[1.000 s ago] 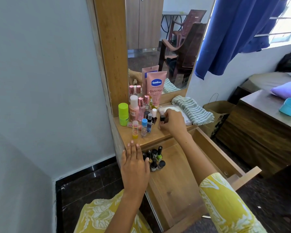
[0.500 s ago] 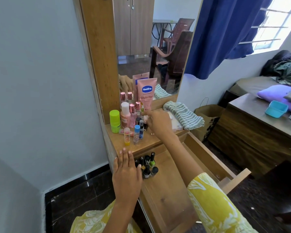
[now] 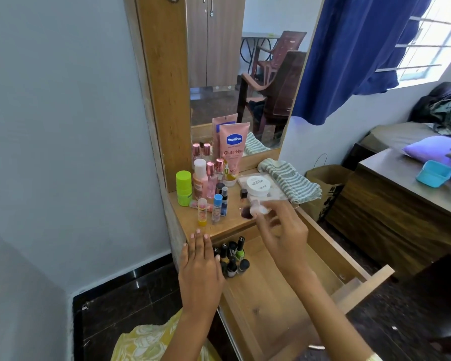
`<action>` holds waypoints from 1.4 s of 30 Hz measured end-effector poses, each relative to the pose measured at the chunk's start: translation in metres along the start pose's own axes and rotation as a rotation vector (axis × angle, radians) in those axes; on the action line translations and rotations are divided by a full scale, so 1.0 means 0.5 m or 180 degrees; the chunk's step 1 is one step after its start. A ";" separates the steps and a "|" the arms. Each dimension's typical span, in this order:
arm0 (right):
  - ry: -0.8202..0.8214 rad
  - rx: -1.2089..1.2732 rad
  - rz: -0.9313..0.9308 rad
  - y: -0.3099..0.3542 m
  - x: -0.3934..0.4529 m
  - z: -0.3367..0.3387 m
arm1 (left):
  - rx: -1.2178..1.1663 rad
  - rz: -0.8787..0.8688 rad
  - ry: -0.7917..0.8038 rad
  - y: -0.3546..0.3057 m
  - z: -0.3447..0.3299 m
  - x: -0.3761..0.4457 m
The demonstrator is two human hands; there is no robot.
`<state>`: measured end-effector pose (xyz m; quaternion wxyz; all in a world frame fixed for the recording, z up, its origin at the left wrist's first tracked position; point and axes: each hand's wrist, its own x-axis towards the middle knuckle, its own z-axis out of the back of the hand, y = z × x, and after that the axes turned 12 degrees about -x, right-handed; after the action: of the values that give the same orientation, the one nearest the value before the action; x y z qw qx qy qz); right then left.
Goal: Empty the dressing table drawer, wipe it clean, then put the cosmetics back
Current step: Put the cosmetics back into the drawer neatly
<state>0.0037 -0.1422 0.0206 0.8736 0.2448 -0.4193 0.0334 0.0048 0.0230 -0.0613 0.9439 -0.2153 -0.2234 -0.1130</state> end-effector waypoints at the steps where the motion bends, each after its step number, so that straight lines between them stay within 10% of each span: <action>1: 0.0164 0.0077 -0.0069 -0.009 -0.017 0.008 | 0.0006 -0.0019 -0.0001 0.001 -0.001 0.000; 11: 0.2426 -0.1003 -0.0732 -0.105 -0.103 -0.063 | -0.0025 -0.0040 0.0056 0.001 0.001 0.000; 24: 0.2591 -0.1262 -0.0705 -0.101 -0.084 -0.070 | -0.0033 -0.0027 0.0113 0.002 0.000 0.001; 35: 0.0465 -0.0553 0.0199 0.000 0.103 -0.082 | 0.0112 -0.0132 0.0022 0.004 0.001 0.007; 42: 0.2049 -0.0814 0.0878 -0.017 0.219 -0.124 | 0.0176 -0.0090 0.0190 0.003 0.001 0.011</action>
<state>0.1211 -0.1375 0.0662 0.9715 0.0519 -0.1529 0.1734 0.0096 0.0238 -0.0588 0.9540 -0.1825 -0.2012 -0.1265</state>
